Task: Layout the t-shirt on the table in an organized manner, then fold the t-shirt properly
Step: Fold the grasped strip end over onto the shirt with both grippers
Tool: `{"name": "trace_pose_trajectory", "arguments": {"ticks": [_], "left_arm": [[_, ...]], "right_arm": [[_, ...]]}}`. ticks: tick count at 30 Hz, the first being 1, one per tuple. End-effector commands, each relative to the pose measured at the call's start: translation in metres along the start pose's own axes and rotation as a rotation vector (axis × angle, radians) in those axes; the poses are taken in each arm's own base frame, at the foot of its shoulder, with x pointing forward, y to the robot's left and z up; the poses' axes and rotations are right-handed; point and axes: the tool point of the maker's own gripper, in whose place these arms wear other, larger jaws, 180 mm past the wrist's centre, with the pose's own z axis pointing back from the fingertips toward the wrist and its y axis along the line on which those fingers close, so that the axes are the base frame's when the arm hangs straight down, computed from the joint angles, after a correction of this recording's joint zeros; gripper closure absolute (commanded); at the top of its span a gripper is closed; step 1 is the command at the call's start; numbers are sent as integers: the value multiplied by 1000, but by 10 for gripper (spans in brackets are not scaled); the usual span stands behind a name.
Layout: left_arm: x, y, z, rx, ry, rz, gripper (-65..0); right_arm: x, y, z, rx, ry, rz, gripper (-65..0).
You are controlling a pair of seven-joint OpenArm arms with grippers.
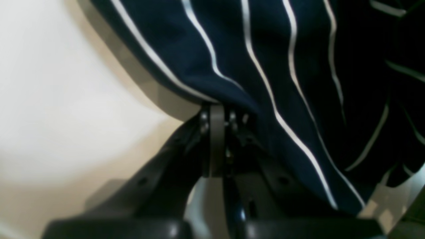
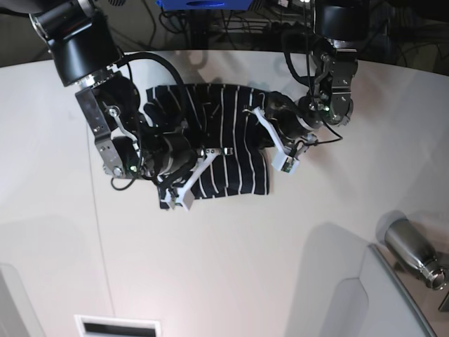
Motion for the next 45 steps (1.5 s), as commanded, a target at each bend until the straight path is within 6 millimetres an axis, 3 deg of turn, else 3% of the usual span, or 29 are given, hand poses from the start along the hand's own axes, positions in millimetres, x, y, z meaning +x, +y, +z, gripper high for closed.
{"name": "trace_pose_trajectory", "arguments": {"ticks": [1,4,6,13,20,23,28,31,36,45], "left_arm": [[16,0,2,-7,-48,-4,0],[16,1,1,-5,-43,-8,0],[15,1,1,-5,-43,-9,0],[11,1,2,-4,-36,-6,0],[10,15,10,18,-29,-24,0],[10,17,11,21,-27,-26,0],[11,17,11,23,-28,-28,0],[11,18,11,25,-30,-27,0],[14,37,19,72,-49,12,0],[14,38,20,73,-50,12,0]], "right_arm": [[15,12,6,33,-39,15,-68],[17,14,7,39,-43,18,-201],[17,20,6,51,-46,17,-252],[23,46,4,101,-57,21,-263],[23,73,1,117,-34,107,-266],[23,72,-2,58,-19,32,-267],[18,73,-5,10,25,-7,-336],[18,74,-5,13,23,-6,-335],[11,82,-7,13,38,37,-335],[9,99,-9,-43,44,38,-335]]}}
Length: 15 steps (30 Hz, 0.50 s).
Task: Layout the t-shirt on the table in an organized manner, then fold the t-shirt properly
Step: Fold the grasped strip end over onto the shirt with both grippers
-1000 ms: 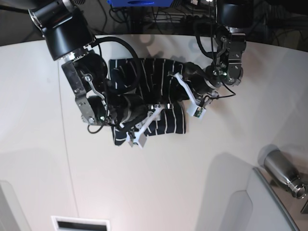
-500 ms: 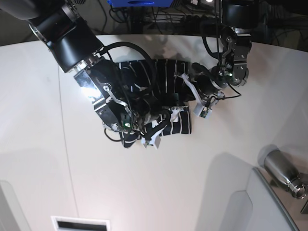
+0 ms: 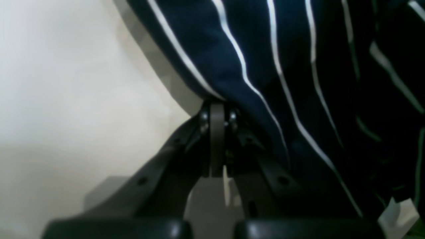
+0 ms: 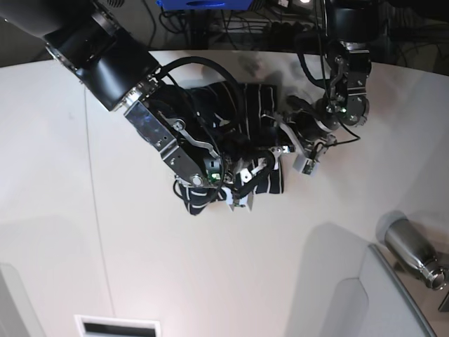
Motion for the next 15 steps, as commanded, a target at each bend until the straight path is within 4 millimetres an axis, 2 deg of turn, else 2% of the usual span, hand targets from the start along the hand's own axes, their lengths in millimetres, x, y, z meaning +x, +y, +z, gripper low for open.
{"name": "trace_pose_trajectory", "arguments": {"ticks": [1,11,15], "left_arm": [[16,2,2,-4,-46,-9,0],[18,2,1,-5,-49,-5,0],[17,3,2,-3,-48,-5,0]], "right_arm": [[11,14,7,23,-30,18,-335],[7,27,7,-12,-37,58,-335],[12,35,13,3,-59,79,-335]]}}
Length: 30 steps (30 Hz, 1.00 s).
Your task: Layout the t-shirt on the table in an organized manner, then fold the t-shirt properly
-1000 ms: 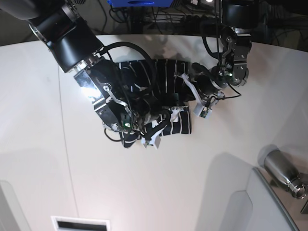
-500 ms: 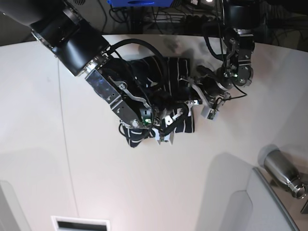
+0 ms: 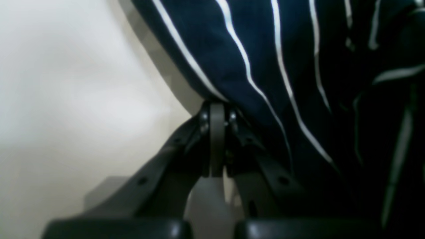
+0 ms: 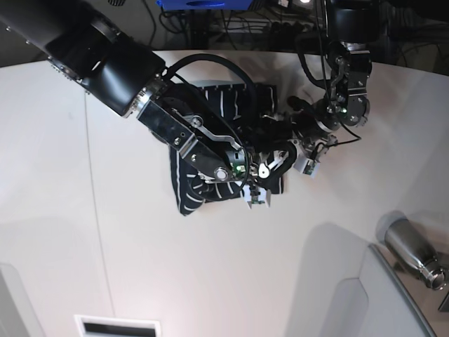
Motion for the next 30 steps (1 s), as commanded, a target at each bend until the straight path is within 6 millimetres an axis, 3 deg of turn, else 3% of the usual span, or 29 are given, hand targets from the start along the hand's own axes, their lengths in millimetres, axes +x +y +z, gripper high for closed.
{"name": "trace_pose_trajectory", "arguments": {"ticks": [1,7,11,18,21,24,28,30], "left_arm": [[18,2,2,-5,-53,-8,0],[22,41,20,92,-98,72,0],[22,57,29,128,-108,85,0],[19,67,35,147,-95,71,0],[16,69,37,151,-91,74,0],[15,86,47,196,-112,113,0],[16,93,52,214,-122,127,0],[18,91,52,211,-125,119,0]], "right_arm": [[18,13,12,30,-51,16,-335],[20,21,17,60,-66,43,-335],[22,35,25,119,-91,137,-335],[32,68,59,218,-183,176,-333],[39,53,82,202,-255,107,-333],[49,36,98,188,-308,76,-333],[53,-6,84,118,-293,-40,-330],[54,-28,74,70,-310,-78,-270]]}}
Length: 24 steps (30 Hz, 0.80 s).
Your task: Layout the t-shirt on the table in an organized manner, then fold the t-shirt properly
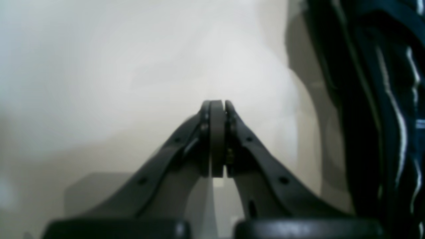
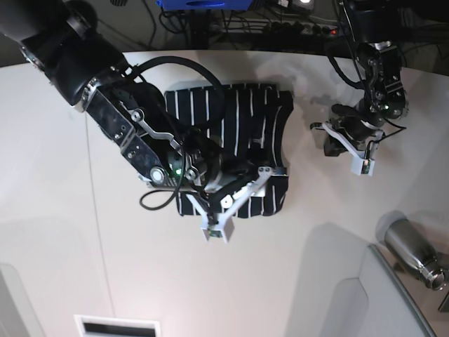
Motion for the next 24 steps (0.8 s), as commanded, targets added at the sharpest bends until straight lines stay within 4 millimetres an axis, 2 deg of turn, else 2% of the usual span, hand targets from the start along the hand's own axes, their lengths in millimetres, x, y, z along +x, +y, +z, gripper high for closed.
{"name": "trace_pose_trajectory", "arguments": {"ticks": [1,3,4,7,11,13,16,18,21,24], "left_arm": [[19,-2,2,-11,-57,-16,0],[16,-3,3,-11,-51,-18,0],[15,-3,4,-11,-50,-20,0],[11,-5,7,-11,-47,-24,0],[6,4,12,10,-43,-13,0],[2,24,26,56,-38,-23,0],[-7,38,48,80,1,-122,0],[-14,48,64,100,31,-177,0],[-21,50,82,109,50,-230,0],[-24,37,97,92,56,-292,0]], "right_arm": [[13,-5,1,-11,-49,1,-207],[8,-21,-7,-50,-57,-16,-45],[3,-30,-11,-72,-50,-28,0],[-16,-40,-20,-101,-17,-47,-26],[-32,-40,-21,-95,-25,-60,-2],[-43,-32,-20,-78,-14,-23,-2],[-61,-18,-16,-45,12,52,-2],[-69,-16,-17,-44,27,57,-2],[-72,-22,-17,-60,10,56,-2],[-71,-37,-12,-122,-56,102,-2]]}}
